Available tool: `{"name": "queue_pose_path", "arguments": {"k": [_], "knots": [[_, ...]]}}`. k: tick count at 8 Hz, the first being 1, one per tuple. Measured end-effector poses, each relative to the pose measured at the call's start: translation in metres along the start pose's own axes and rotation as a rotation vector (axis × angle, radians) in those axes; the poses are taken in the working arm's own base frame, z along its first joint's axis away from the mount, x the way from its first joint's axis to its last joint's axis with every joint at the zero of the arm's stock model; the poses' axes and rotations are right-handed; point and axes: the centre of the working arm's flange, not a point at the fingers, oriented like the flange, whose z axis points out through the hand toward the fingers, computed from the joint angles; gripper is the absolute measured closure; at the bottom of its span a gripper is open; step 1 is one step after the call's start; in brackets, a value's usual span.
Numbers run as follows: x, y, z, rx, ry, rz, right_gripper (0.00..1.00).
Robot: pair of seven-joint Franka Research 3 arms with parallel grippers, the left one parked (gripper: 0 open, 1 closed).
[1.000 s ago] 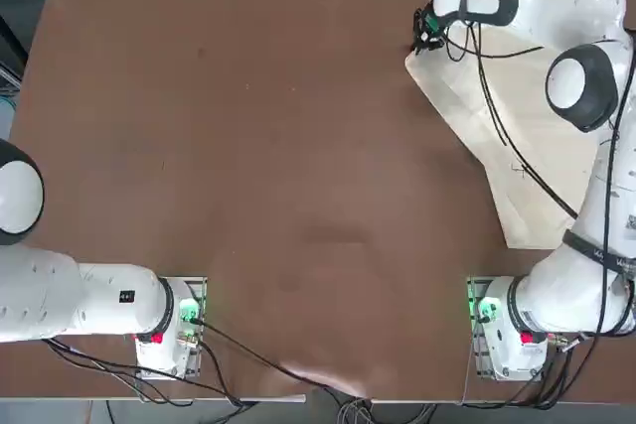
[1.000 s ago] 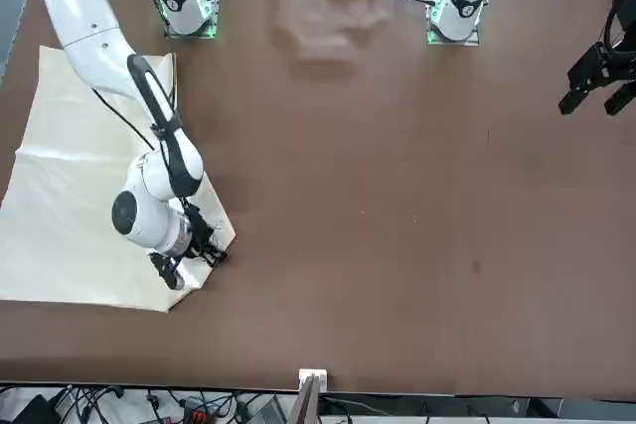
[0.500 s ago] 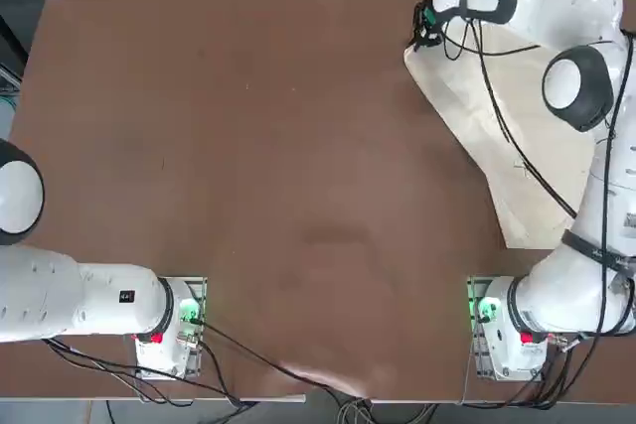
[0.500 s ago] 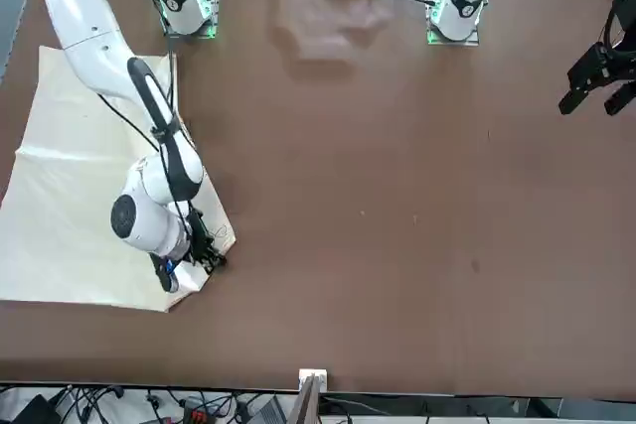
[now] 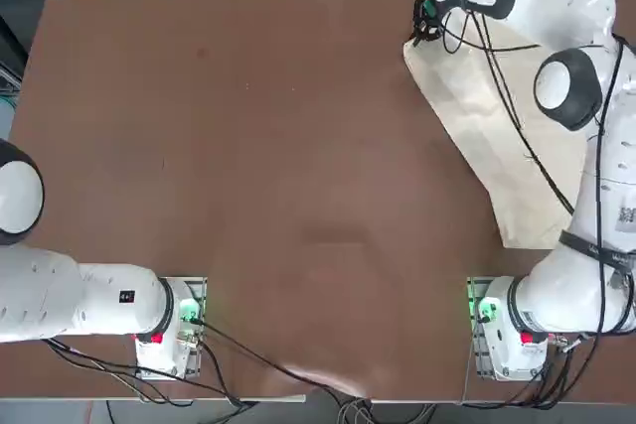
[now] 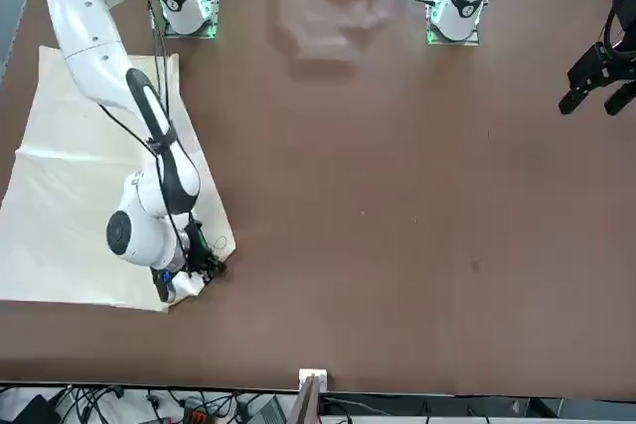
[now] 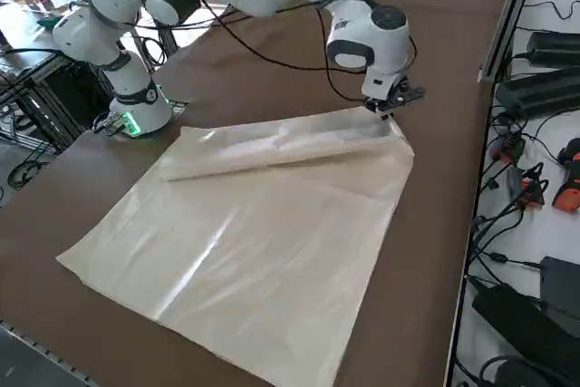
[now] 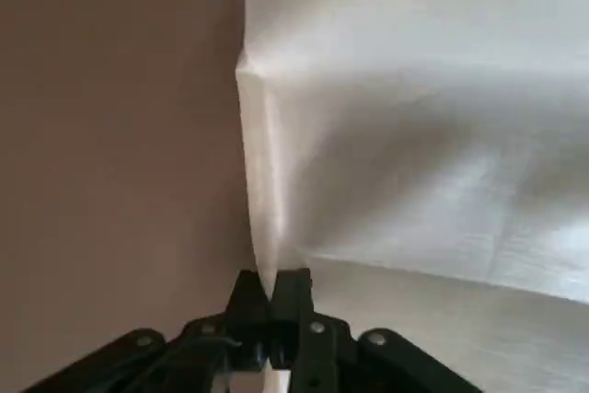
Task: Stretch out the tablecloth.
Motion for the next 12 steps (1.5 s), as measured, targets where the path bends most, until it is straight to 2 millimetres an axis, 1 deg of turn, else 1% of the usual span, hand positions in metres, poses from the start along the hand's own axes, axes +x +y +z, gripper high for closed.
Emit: {"name": "queue_pose_path", "arguments": {"k": [2,3,6,7,12], "knots": [[-0.002,-0.012,0.004,0.003,-0.008,0.048,0.98],[-0.008,-0.018,0.007,0.008,-0.009,0.068,0.98],[-0.033,-0.036,0.008,0.024,-0.011,0.132,0.98],[-0.036,-0.04,0.008,0.03,-0.011,0.151,0.98],[-0.031,-0.045,0.013,0.063,-0.065,0.254,0.98]]}}
